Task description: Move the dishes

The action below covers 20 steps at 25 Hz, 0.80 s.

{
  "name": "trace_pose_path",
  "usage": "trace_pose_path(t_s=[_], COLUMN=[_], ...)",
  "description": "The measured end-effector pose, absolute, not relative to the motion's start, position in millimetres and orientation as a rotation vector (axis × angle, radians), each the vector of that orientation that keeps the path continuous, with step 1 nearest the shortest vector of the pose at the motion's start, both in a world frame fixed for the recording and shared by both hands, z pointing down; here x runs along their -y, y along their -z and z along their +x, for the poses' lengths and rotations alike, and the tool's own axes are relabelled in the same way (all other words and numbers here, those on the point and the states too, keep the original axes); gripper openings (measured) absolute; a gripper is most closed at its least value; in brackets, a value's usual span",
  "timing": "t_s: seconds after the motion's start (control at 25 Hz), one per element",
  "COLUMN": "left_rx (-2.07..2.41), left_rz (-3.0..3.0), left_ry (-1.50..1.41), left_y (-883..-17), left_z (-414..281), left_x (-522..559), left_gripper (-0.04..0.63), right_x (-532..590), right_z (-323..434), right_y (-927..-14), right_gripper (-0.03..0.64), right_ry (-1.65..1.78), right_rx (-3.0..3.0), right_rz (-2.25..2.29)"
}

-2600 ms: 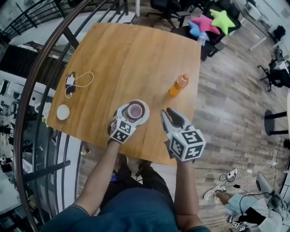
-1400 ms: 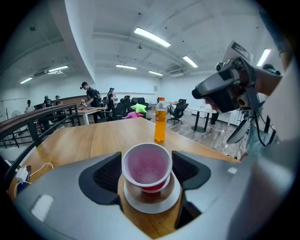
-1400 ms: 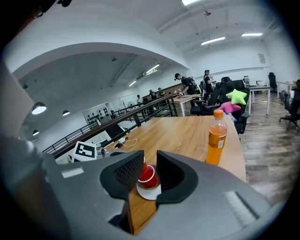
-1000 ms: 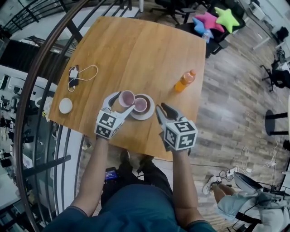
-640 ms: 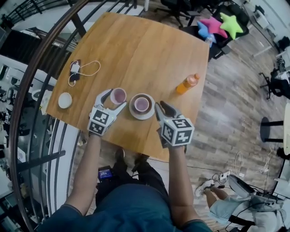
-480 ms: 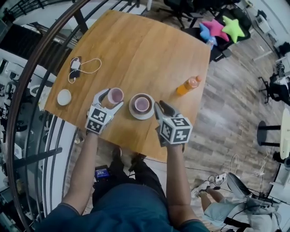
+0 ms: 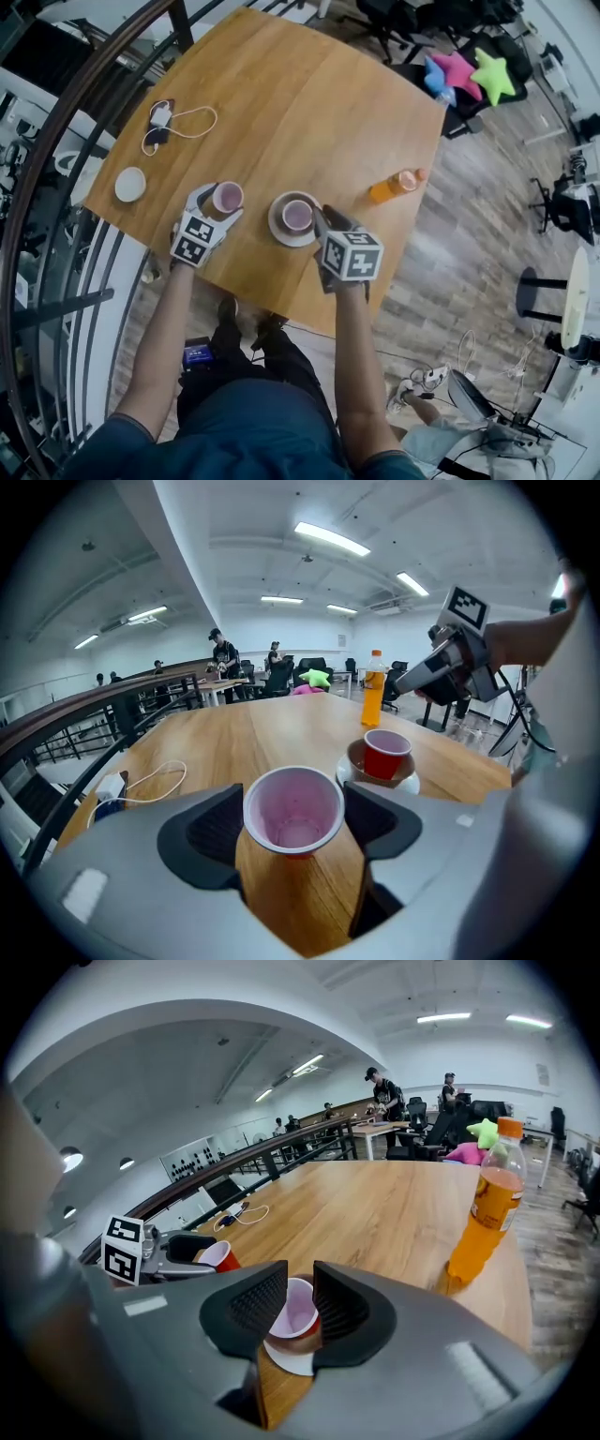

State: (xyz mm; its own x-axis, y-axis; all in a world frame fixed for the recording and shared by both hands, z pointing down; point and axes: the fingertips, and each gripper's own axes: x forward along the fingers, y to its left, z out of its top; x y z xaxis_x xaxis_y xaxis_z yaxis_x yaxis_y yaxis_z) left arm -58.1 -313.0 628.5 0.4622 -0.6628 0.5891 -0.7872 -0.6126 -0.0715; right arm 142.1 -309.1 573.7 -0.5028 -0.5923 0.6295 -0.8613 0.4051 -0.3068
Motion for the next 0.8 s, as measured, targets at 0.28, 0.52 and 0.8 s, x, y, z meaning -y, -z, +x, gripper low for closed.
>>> trace_pose_path(t_s=[0.28, 0.52, 0.8], left_rx=[1.250, 1.254, 1.247], left_rz=[2.462, 2.470, 2.484], left_ry=[-0.879, -0.856, -0.846], left_y=[-652.2, -656.9, -662.3], left_z=[-65.9, -67.7, -69.1], left_x=[315.4, 320.1, 321.2], left_gripper=[0.334, 0.334, 0.336], right_x=[320.0, 322.7, 325.7], right_z=[138.9, 133.6, 138.5], right_y=[-615.3, -644.5, -656.3], right_gripper=[0.069, 0.067, 0.046], right_ry=[-0.865, -0.914, -0.977], right_rx=[2.152, 2.105, 2.053], right_rz=[1.189, 1.140, 1.202])
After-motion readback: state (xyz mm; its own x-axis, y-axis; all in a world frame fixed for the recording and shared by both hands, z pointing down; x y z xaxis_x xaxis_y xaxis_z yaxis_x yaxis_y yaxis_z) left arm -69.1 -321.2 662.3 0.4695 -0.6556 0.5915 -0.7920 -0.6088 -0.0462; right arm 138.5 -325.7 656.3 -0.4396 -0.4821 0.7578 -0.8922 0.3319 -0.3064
